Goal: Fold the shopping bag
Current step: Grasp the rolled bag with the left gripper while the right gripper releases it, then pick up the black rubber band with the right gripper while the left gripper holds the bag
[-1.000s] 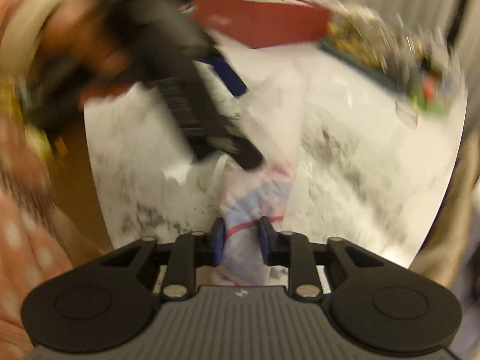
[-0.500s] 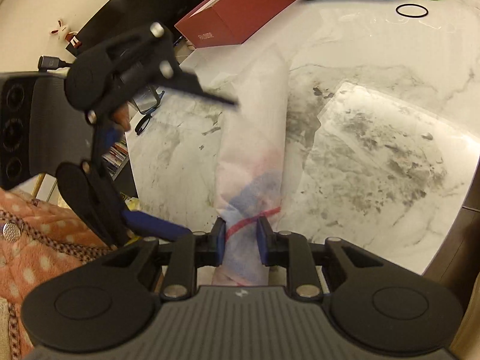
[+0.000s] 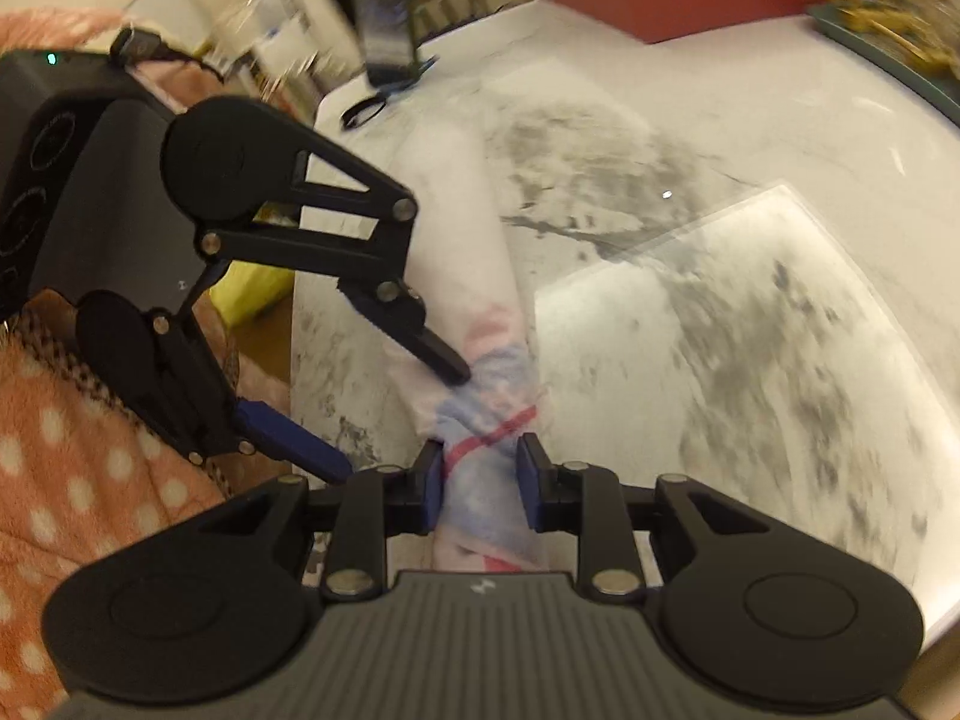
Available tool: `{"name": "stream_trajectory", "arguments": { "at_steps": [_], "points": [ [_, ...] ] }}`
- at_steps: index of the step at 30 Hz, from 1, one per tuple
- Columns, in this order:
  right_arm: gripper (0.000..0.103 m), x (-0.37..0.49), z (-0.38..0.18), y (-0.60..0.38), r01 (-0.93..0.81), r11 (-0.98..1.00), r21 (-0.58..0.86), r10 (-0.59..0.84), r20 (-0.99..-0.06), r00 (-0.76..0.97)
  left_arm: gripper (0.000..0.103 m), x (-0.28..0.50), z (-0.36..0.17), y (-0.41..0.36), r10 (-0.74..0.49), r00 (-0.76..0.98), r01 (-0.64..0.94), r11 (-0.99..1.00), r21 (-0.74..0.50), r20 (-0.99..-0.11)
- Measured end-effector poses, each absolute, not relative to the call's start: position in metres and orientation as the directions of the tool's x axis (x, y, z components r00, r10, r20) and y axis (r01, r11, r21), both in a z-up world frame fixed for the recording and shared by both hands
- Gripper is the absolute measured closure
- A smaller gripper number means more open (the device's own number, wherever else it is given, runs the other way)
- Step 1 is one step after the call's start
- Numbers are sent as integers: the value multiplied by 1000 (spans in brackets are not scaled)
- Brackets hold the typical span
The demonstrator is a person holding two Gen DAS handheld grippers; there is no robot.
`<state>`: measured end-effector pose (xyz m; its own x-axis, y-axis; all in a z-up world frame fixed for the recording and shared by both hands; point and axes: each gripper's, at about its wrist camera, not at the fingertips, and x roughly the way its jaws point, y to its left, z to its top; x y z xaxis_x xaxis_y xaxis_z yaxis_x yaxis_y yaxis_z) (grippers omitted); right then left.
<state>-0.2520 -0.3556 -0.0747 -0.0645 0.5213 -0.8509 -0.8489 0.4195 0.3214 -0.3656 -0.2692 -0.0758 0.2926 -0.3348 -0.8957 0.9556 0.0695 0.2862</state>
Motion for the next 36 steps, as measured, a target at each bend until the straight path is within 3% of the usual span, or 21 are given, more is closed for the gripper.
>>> {"name": "stream_trajectory", "arguments": {
  "at_steps": [2, 6, 8, 11, 17, 20, 23, 26, 36],
  "points": [
    [78, -247, -73, -345, -870, 379, 315, 482, -870, -105, 36, -355, -78, -267, -342, 307, 952, 114, 285, -888],
    [77, -244, -73, -339, -903, 317, 288, 423, -896, -137, 58, -339, -80, -261, -363, 292, 955, 157, 251, -885],
    [71, -245, -75, -346, -907, 320, 274, 421, -899, -123, 62, -344, -82, -258, -366, 292, 956, 94, 277, -884],
    [69, -248, -76, -352, -897, 347, 273, 440, -892, -101, 68, -343, -80, -249, -361, 285, 959, 92, 270, -888],
    [64, -250, -57, -400, -823, 490, 288, 499, -866, -6, 68, -325, -79, -236, -331, 214, 968, 201, 153, -919],
    [66, -243, -37, -449, -698, 675, 240, 514, -831, 212, 68, -323, -79, -230, -328, 210, 953, 279, 118, -921],
    [74, -224, -24, -480, -489, 863, 127, 395, -773, 496, 68, -331, -78, -228, -327, 227, 934, 340, 110, -918],
    [73, -196, -19, -484, -358, 927, 111, 329, -699, 635, 68, -331, -81, -241, -331, 246, 907, 410, 96, -911],
    [70, -36, -75, -386, -379, 924, -47, 193, -799, 570, 67, -287, -80, -228, -308, 300, 775, 631, 42, -903]
  ]
}}
